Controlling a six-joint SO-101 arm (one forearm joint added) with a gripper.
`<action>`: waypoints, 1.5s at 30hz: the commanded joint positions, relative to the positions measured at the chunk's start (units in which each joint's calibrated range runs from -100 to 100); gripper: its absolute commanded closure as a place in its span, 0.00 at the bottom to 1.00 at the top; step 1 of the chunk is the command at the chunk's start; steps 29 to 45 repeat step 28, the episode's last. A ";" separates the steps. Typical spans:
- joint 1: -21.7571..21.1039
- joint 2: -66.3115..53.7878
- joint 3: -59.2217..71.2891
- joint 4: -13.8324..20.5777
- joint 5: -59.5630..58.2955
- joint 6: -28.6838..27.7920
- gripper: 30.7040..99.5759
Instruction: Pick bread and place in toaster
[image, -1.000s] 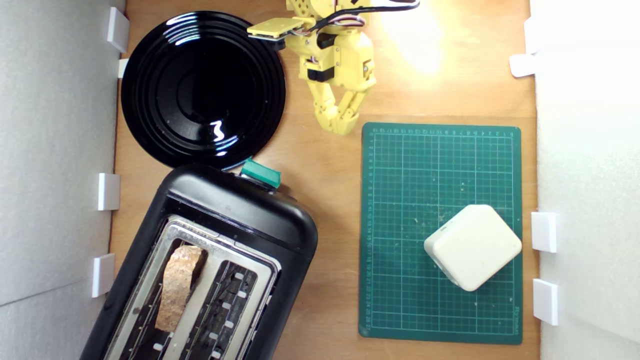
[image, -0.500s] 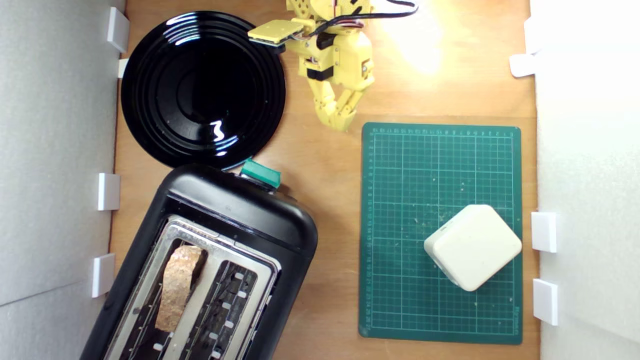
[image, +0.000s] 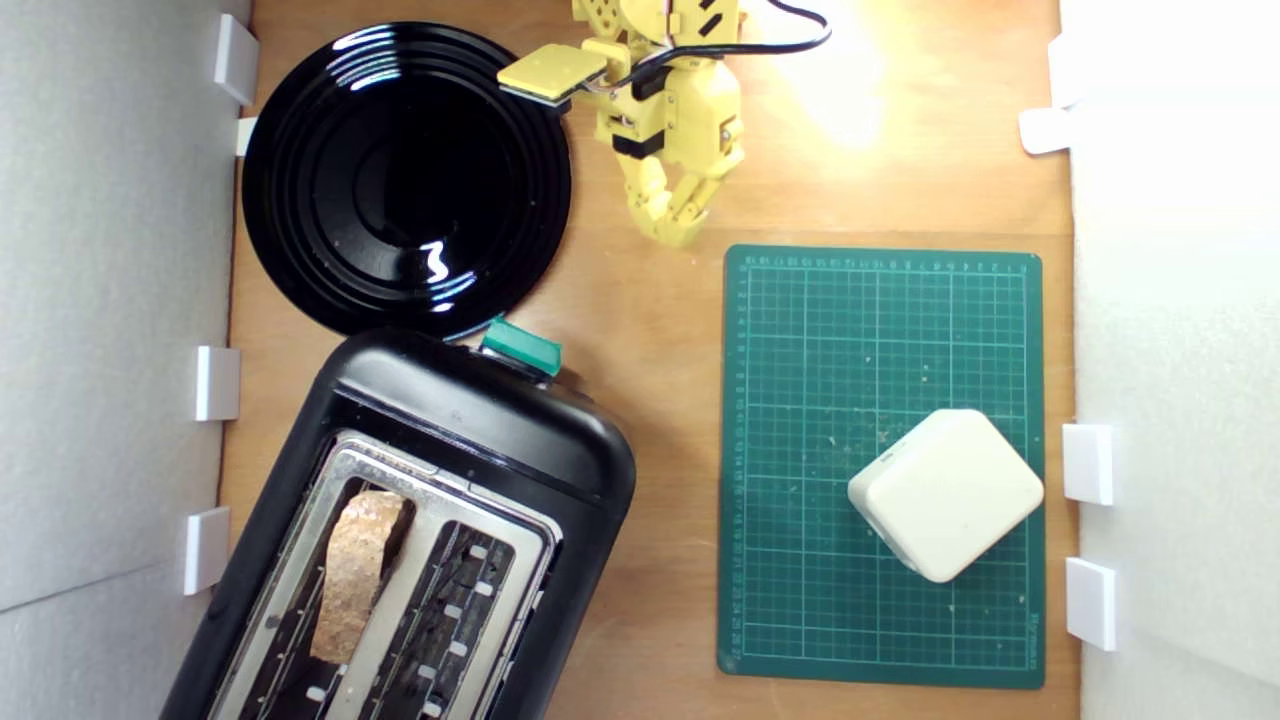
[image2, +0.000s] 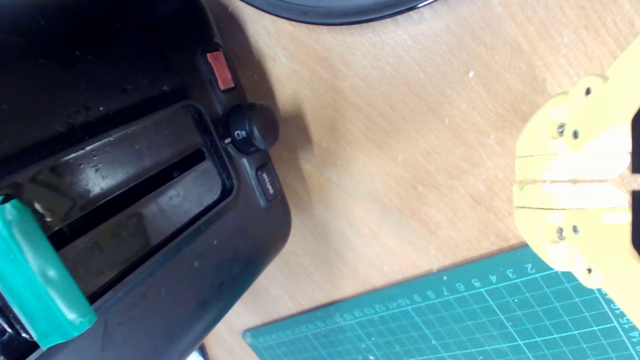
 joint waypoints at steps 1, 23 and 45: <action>-0.28 -0.26 0.12 -0.30 0.56 -0.31 0.87; 0.28 -0.10 -0.07 -0.12 0.56 -0.31 0.87; 0.28 -0.10 -0.07 -0.03 0.56 -0.31 0.87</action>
